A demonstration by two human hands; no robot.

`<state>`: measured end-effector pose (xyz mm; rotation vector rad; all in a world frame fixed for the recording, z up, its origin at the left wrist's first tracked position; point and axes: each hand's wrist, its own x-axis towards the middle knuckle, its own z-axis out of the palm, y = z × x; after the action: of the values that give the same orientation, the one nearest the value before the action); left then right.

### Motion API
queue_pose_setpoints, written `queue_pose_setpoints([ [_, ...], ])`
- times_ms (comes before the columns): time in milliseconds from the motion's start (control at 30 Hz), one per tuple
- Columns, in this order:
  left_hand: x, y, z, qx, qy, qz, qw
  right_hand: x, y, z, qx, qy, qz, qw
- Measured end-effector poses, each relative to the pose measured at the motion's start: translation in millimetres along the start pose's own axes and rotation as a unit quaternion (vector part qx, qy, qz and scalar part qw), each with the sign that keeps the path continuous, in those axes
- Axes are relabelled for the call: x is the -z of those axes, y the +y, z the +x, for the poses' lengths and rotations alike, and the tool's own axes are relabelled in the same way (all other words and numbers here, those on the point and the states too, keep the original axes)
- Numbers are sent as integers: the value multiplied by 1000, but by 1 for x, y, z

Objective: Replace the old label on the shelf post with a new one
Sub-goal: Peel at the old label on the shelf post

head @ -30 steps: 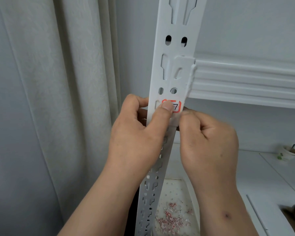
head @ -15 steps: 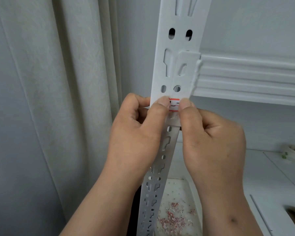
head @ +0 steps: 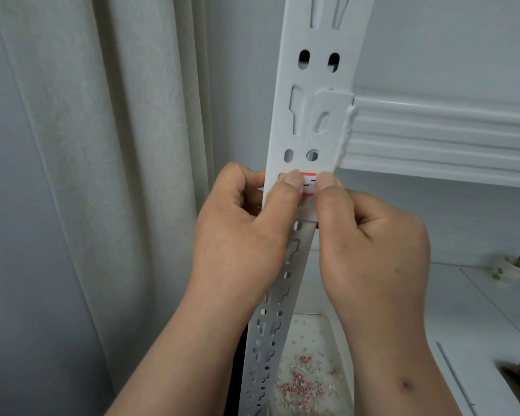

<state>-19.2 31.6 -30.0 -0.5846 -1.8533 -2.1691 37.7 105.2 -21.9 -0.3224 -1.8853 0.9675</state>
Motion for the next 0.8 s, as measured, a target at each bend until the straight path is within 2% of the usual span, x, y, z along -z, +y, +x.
queue_pose_setpoints([
  [567, 2, 4, 5, 95, -46, -93, 990, 3, 5, -4, -21, -15, 25, 999],
  [800, 5, 2, 4, 74, -55, -101, 991, 3, 6, -6, -6, -18, 31, 999],
])
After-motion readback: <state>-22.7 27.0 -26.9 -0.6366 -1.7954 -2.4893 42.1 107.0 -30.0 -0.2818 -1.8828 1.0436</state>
